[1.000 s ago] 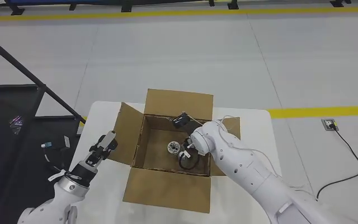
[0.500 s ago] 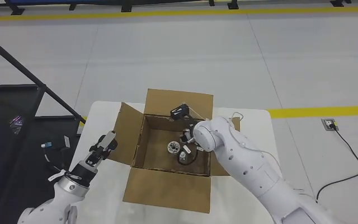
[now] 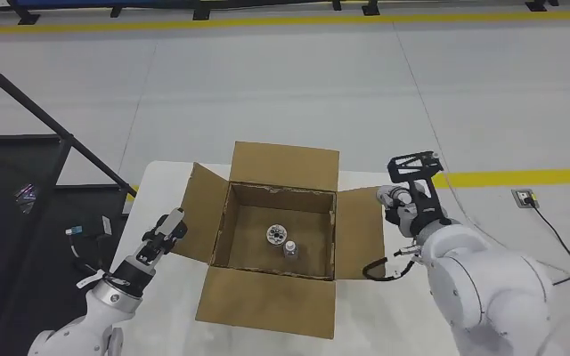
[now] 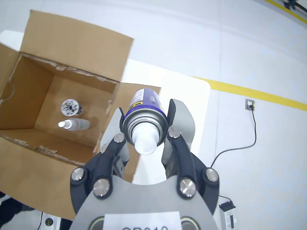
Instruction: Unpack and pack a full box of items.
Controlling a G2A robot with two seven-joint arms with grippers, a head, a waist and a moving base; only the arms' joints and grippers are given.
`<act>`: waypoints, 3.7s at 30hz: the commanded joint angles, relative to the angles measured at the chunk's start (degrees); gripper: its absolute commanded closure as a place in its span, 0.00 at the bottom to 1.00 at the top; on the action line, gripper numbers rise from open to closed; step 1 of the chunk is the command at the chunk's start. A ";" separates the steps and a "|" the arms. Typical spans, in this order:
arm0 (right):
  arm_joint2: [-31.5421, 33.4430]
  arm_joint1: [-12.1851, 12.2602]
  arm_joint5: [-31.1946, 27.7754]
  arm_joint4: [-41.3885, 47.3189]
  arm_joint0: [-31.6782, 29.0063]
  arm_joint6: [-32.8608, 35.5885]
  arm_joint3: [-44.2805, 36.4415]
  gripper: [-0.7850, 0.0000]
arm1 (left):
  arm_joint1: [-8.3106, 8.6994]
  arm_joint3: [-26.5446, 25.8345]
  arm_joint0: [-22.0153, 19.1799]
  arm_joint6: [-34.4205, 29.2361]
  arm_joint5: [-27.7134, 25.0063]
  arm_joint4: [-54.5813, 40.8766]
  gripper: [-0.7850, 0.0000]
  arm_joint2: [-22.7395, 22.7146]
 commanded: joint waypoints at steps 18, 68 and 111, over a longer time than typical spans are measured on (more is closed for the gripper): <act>6.09 0.38 -8.53 4.80 2.75 -10.14 41.64 1.00 | 0.00 0.00 0.00 0.00 0.00 0.00 0.00 0.00; -41.37 -9.59 -16.70 29.68 28.76 -10.20 55.46 0.02 | 0.00 0.00 0.00 0.00 0.00 0.00 0.00 0.00; 12.37 0.62 -9.24 8.75 -22.42 3.69 -7.17 1.00 | 0.00 0.00 0.00 0.00 0.00 0.00 0.00 0.00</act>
